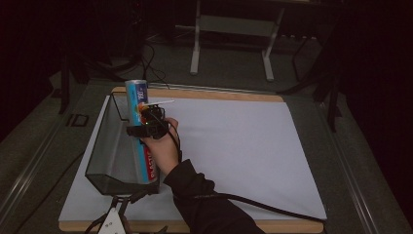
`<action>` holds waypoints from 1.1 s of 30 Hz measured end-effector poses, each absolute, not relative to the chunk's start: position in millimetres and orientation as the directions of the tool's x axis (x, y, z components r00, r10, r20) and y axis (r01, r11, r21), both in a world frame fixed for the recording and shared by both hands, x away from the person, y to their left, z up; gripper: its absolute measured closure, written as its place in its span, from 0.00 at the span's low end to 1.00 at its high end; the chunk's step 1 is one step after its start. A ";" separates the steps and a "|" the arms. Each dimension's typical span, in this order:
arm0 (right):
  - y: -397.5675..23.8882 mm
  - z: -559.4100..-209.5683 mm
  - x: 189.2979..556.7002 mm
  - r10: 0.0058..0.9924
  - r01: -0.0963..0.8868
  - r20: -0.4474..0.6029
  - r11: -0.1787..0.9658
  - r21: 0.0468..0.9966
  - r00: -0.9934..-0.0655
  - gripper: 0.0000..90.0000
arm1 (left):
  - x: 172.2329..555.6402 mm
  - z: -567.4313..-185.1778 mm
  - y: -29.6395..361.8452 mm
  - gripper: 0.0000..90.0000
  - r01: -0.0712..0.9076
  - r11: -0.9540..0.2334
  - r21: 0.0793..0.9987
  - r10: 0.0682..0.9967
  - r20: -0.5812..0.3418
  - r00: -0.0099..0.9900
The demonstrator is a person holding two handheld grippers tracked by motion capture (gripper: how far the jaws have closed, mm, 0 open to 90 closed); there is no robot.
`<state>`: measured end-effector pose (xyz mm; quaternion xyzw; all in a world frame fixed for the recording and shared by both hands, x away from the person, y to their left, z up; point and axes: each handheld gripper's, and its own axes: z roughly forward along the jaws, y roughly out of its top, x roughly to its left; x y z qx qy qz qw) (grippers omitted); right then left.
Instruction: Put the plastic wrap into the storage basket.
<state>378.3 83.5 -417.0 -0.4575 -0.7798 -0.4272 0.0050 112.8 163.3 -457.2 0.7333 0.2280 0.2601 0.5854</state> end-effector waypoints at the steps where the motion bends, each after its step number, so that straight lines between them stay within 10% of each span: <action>1: 83.6 -418.6 378.0 0.717 0.726 0.396 0.222 0.651 -0.574 0.35 | 112.6 -457.2 163.3 0.04 0.030 -0.210 0.977 0.639 0.114 0.761; 33: 96.0 -466.5 409.7 0.818 0.821 0.407 0.132 0.555 -0.406 0.34 | 112.5 -456.6 165.1 0.04 0.035 -0.206 0.978 0.647 0.110 0.754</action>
